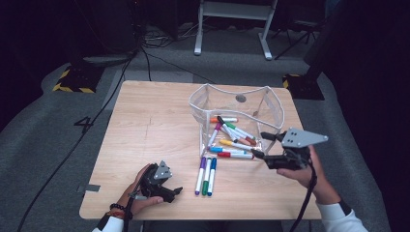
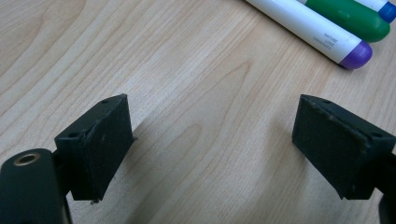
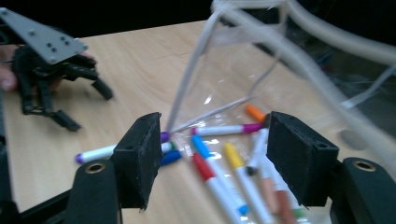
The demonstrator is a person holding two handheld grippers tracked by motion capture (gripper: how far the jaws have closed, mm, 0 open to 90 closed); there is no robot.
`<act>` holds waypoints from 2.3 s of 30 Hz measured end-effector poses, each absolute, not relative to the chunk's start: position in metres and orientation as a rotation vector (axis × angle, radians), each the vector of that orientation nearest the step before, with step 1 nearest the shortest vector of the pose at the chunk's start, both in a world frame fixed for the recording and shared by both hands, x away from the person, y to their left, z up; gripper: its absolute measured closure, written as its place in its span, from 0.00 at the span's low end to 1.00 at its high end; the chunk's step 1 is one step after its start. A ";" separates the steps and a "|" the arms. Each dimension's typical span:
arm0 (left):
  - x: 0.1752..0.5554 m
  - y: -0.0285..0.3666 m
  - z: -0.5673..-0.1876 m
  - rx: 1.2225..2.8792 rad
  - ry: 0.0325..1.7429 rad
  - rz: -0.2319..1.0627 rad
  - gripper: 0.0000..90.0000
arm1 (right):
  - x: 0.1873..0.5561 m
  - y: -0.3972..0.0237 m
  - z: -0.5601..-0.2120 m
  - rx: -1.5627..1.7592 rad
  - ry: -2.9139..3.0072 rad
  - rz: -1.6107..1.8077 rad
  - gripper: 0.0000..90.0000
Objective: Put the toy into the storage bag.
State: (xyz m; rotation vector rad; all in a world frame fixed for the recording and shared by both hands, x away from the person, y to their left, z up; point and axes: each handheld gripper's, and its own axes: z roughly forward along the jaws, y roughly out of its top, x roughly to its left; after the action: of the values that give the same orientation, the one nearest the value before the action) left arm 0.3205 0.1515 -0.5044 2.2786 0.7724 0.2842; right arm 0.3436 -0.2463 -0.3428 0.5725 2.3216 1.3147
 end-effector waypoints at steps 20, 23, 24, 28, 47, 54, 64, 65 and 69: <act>0.320 0.151 -0.504 2.279 0.773 0.285 0.14 | 0.365 -0.151 -0.473 0.704 2.540 1.284 0.44; 0.320 0.151 -0.504 2.279 0.773 0.285 0.14 | 0.371 -0.146 -0.481 0.743 2.542 1.278 0.44; 0.320 0.151 -0.504 2.279 0.773 0.286 0.14 | 0.372 -0.145 -0.483 0.748 2.537 1.257 0.44; 0.320 0.151 -0.504 2.277 0.771 0.286 0.14 | 0.378 -0.147 -0.491 0.798 2.555 1.197 0.44; 0.320 0.152 -0.505 2.277 0.773 0.284 0.14 | 0.385 -0.187 -0.496 0.755 2.603 1.100 0.68; 0.320 0.152 -0.504 2.279 0.771 0.286 0.14 | 0.388 -0.186 -0.497 0.733 2.591 1.118 0.83; 0.320 0.152 -0.504 2.278 0.770 0.285 0.14 | 0.377 -0.208 -0.477 0.696 2.636 1.202 0.83; 0.320 0.152 -0.504 2.278 0.769 0.285 0.14 | 0.375 -0.211 -0.473 0.685 2.632 1.219 0.83; 0.320 0.152 -0.504 2.278 0.769 0.285 0.14 | 0.364 -0.224 -0.451 0.647 2.596 1.270 0.83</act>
State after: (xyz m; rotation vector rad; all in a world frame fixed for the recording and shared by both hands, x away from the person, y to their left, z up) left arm 0.3200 0.1517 -0.5045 2.2781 0.7695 0.2852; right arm 0.3637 -0.2243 -0.4511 0.6473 2.5964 1.2702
